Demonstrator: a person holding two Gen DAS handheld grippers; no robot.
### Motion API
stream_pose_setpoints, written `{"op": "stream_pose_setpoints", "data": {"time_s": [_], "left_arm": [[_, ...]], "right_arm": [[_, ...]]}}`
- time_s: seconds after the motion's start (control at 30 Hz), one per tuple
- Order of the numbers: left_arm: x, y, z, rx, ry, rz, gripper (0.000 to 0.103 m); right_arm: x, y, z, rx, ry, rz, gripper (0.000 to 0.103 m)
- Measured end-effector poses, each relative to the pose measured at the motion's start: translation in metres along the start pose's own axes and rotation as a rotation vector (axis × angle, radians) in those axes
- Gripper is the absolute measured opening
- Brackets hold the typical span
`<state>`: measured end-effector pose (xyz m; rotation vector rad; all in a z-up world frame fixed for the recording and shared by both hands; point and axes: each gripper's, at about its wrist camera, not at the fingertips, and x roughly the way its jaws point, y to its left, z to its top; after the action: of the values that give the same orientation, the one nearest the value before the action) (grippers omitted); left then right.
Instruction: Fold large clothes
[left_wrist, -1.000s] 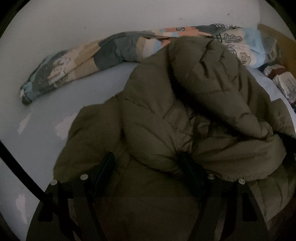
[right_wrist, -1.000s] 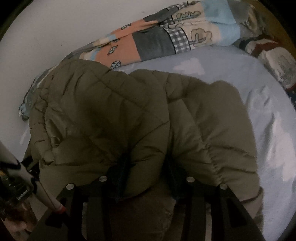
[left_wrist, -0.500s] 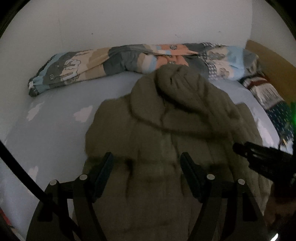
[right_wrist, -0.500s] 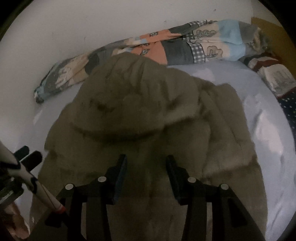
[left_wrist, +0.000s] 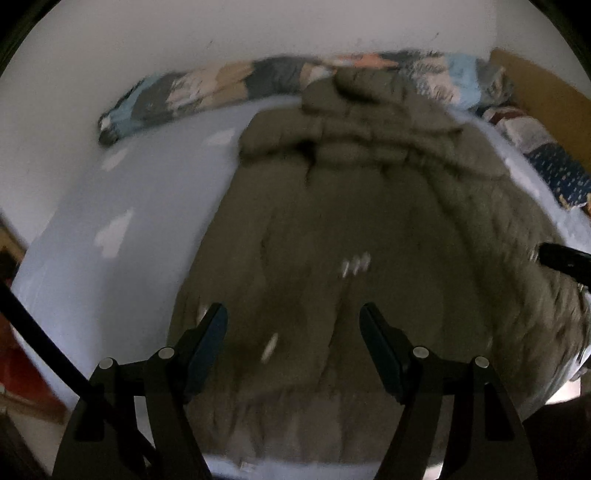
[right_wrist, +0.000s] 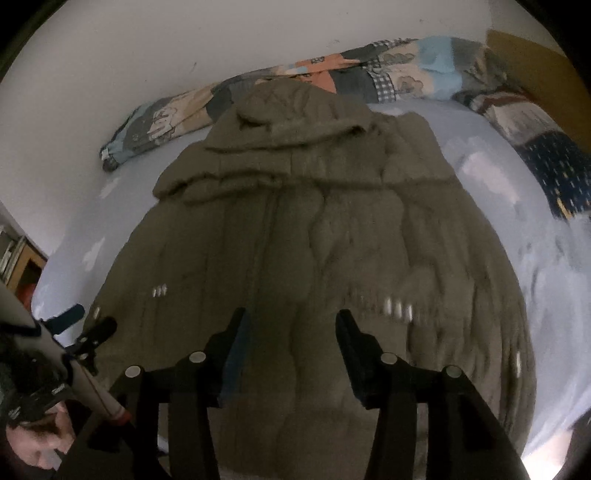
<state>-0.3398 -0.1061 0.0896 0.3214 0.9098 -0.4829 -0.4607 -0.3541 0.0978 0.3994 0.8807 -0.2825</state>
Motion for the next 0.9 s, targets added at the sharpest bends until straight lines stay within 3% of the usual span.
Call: {"op": "stream_pose_setpoints", "data": {"time_s": [0.13, 0.23, 0.4, 0.63, 0.9], "left_arm": [[0.005, 0.012, -0.031, -0.033, 0.041, 0.024, 0.073], [0.02, 0.016, -0.042, 0.0, 0.059, 0.05, 0.073], [0.027, 0.001, -0.051, 0.095, 0.018, 0.115, 0.075], [0.032, -0.002, -0.056, 0.12, -0.027, 0.135, 0.077], [0.03, 0.0, -0.061, 0.128, -0.063, 0.124, 0.078]], "right_arm": [[-0.013, -0.007, -0.033, 0.026, 0.002, -0.038, 0.055], [-0.009, -0.013, -0.049, 0.018, 0.027, -0.085, 0.057], [0.013, -0.037, -0.071, 0.082, 0.116, -0.1, 0.058], [0.023, -0.042, -0.08, 0.069, 0.11, -0.093, 0.066], [0.023, -0.044, -0.085, 0.066, 0.085, -0.081, 0.068]]}}
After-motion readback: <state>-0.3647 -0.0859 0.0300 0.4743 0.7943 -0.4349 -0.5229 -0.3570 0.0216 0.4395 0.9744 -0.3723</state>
